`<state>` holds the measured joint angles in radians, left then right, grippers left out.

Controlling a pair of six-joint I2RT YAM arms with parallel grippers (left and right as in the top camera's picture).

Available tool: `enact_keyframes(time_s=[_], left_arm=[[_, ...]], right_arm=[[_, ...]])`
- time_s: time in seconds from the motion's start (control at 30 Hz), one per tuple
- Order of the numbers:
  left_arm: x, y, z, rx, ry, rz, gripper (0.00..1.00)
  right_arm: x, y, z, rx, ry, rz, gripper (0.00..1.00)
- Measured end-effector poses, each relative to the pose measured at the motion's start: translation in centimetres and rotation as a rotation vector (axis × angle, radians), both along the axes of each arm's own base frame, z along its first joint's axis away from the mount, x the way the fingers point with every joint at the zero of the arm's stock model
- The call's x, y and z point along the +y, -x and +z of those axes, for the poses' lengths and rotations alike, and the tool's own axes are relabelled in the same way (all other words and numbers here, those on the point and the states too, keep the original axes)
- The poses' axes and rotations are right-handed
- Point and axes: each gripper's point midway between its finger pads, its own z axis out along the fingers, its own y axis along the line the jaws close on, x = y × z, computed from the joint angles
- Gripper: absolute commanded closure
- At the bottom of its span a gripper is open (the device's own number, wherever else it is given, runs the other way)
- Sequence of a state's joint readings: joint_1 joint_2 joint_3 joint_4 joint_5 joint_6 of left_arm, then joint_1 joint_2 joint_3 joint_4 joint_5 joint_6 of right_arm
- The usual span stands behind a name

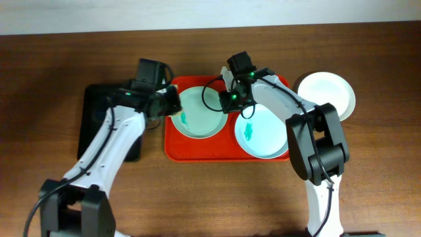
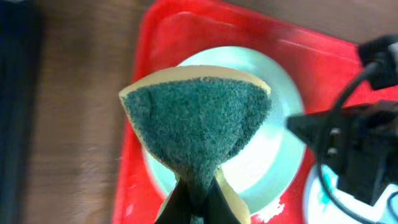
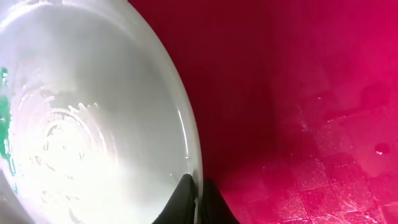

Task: Clean dirty plates on tray and stack at the side
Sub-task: 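Scrub the pale green plate with the sponge in the left gripper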

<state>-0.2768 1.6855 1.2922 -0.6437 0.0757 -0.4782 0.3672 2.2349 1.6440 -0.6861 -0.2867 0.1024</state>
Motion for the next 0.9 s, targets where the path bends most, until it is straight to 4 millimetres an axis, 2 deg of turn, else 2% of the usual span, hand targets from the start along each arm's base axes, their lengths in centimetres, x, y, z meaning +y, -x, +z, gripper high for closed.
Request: enact_keyframes(time_s=[0.1,0.13,0.2,0.3,0.4,0.5,0.6,0.7,0.83,0.9], left_arm=[[-2.2,-0.8,-1.6,-0.004,0.013,-0.030,1.00],[-2.4,-0.9,-1.7,-0.004,0.014,-0.032,1.00],[-3.6,-1.4,-4.9,0.034,0.007,-0.053,1.00],[-4.7,-2.3,-7.7,0.054,0.043,-0.073,1.00],[-6.5,-2.8,-9.0,0.058,0.122,-0.115,1.00],[-7.1,-2.2,-10.8,0.107,0.152,-0.136,1.00],[-7.0,-2.0,-11.5,0.132,0.144,-0.133,1.00],[-5.9,-1.4,-11.9,0.166,0.071,-0.100,1.00],[-3.3,-0.6,-12.0,0.194,-0.102,-0.041,1.00],[-1.2,-0.3,-11.8,0.208,-0.214,0.000,1.00]], right_arm=[[0.0,0.1,0.0,0.013,-0.007,-0.024,0.96],[0.1,0.1,0.0,0.015,-0.008,-0.027,0.96],[0.1,0.2,0.0,0.020,-0.011,-0.030,0.96],[0.1,0.2,0.0,0.036,-0.019,-0.060,0.96],[0.1,0.3,0.0,0.052,-0.025,-0.091,0.96],[0.1,0.3,0.0,0.057,-0.027,-0.103,0.96],[0.1,0.3,0.0,0.062,-0.029,-0.113,0.96],[0.4,0.5,0.0,0.072,-0.040,-0.110,0.96],[1.1,1.0,0.0,0.079,-0.048,-0.093,0.96],[1.1,1.0,0.0,0.080,-0.050,-0.093,0.96]])
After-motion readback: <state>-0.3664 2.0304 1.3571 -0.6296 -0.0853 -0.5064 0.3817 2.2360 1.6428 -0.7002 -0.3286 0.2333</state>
